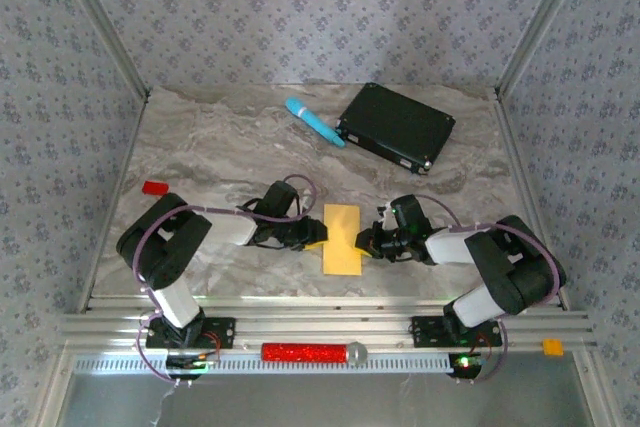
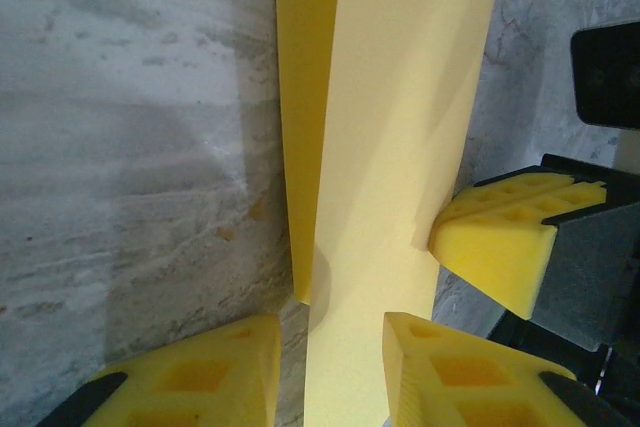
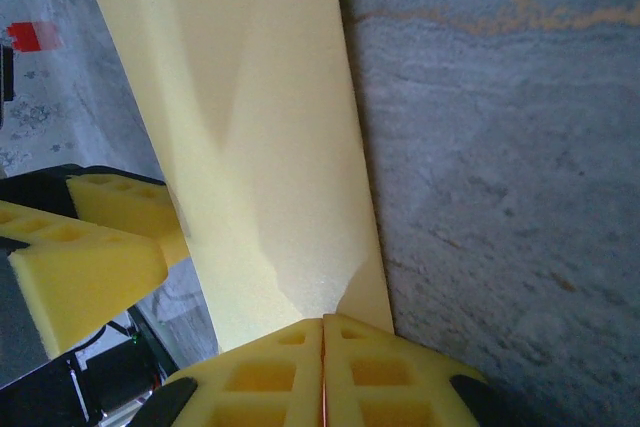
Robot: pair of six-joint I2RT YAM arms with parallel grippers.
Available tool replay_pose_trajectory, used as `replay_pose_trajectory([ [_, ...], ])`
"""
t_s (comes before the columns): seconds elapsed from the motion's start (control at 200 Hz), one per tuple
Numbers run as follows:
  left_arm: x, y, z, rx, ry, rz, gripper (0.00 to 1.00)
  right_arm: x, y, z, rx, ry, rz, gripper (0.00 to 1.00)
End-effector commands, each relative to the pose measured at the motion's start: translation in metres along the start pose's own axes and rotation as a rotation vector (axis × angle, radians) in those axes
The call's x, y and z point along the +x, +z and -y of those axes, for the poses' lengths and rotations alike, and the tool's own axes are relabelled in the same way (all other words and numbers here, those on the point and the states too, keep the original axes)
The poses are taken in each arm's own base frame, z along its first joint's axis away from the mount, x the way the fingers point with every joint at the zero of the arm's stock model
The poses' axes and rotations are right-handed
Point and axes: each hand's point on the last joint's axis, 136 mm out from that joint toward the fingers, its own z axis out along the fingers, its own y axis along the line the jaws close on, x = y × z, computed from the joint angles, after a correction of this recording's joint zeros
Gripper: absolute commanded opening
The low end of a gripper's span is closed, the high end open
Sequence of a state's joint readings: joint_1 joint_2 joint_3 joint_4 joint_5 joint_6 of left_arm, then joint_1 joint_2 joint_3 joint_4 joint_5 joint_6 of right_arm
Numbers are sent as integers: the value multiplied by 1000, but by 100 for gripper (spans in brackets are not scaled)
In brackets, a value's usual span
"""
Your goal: Fold a paper plane with a square sheet of paper (pick it up from the middle)
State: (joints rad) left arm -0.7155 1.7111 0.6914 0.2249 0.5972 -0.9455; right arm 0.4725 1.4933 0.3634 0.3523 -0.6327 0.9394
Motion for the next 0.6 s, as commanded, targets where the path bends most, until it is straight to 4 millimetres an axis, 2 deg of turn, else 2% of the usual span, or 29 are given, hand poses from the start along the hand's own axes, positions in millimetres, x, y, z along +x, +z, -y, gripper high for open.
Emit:
replay_pose_trajectory([
  [0.0, 0, 4, 0, -14, -14, -11, 29, 9, 2, 29, 87, 69, -11, 10],
  [0.345, 1, -3, 12, 38, 15, 3, 10, 5, 2, 23, 71, 66, -4, 12],
  [0.595, 1, -8, 21, 67, 34, 10, 3, 1, 1, 10, 29, 46, 1, 16],
])
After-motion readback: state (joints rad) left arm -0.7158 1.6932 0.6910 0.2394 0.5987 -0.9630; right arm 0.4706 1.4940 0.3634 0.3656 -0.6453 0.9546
